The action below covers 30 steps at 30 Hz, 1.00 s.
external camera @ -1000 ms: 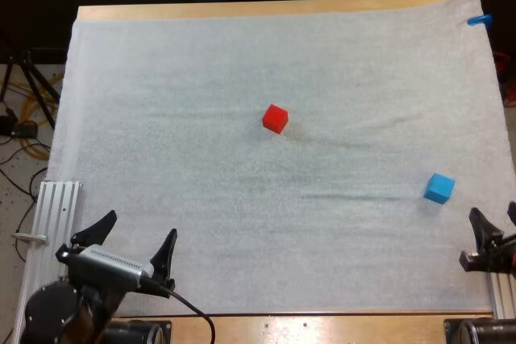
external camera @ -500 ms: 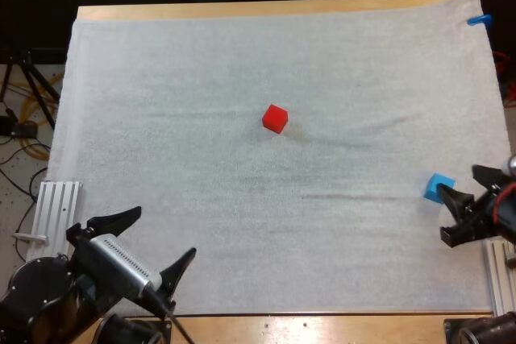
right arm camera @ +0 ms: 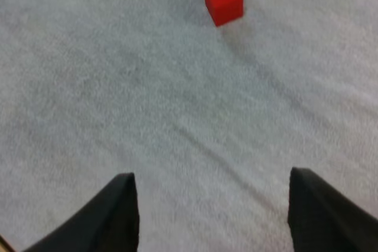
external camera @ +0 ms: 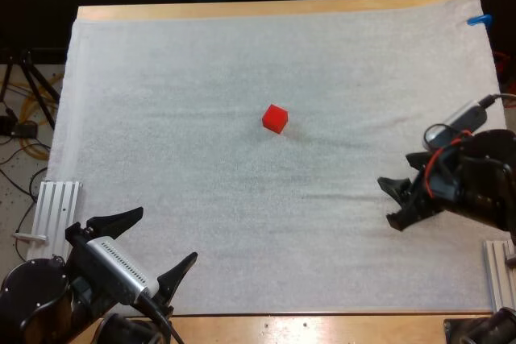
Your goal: Stack red cube on blue cube
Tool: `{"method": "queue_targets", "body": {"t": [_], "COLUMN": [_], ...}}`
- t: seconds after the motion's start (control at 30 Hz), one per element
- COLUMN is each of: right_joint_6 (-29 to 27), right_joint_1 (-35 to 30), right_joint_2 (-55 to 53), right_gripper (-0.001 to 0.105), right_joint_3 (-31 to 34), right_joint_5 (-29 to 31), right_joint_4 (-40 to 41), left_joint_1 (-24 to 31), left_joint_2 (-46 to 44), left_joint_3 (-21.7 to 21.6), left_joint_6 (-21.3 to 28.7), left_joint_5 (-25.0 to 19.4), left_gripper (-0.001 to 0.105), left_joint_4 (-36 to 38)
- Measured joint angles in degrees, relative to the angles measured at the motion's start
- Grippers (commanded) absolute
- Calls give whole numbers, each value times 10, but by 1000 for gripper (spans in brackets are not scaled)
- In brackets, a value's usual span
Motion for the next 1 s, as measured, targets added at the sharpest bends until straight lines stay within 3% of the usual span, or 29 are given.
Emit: {"method": "queue_targets", "body": {"t": [0.33, 0.7, 1.0], "right_joint_6": [-21, -101, -127], "right_joint_1": [6, 58, 74], "right_joint_2": [136, 348, 510], "right_gripper": [54, 54, 54], "right_joint_3": [-37, -171, -306], "right_joint_5": [12, 43, 58], "right_joint_4": [-73, -126, -130], "left_joint_1": [0, 0, 0], "left_joint_2": [0, 0, 0], "left_joint_3": [0, 0, 0], "left_joint_6": [1, 1, 1], "left_joint_5": [22, 24, 25], "left_gripper": [87, 87, 87], "left_joint_4": [0, 0, 0]}}
